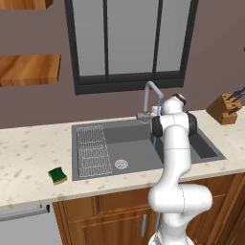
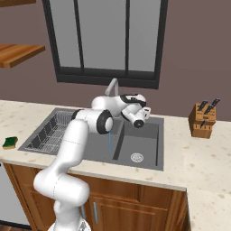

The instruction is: Soak the sponge with water for a few seconds and then drop it inside the sink.

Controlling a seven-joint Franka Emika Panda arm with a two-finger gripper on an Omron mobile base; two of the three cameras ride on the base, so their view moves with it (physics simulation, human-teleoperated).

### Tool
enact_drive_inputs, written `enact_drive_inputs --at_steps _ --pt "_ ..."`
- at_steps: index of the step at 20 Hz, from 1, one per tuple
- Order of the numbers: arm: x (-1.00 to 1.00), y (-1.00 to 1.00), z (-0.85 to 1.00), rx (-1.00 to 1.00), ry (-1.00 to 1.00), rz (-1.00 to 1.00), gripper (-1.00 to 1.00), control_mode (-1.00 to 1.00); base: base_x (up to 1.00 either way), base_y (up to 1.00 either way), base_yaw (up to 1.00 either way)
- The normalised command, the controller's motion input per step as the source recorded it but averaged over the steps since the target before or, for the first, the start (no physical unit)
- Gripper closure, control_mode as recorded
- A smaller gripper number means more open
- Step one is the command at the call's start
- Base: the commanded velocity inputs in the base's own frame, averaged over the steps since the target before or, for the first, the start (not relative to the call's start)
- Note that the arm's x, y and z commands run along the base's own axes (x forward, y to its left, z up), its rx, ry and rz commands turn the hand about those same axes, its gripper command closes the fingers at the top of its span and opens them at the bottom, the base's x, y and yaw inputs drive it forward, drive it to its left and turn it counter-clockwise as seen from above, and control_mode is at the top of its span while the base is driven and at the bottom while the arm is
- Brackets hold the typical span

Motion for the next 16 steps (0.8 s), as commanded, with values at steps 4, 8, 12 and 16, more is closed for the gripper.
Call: enact_drive_inputs --at_steps 4,8,12,16 --pt "0.0 -0.35 -0.18 0.0 0.02 0.0 -1.0 -1.0 0.0 0.0 0.0" --pt "0.0 -0.23 -0.01 0.0 0.02 0.0 -1.0 -1.0 0.0 0.0 0.0" --pt "0.0 -0.24 0.03 0.01 0.08 0.0 -1.0 -1.0 0.0 0.0 0.0" --pt "0.0 -0.16 0.2 0.02 0.03 0.0 -1.0 -1.0 0.0 0.0 0.0"
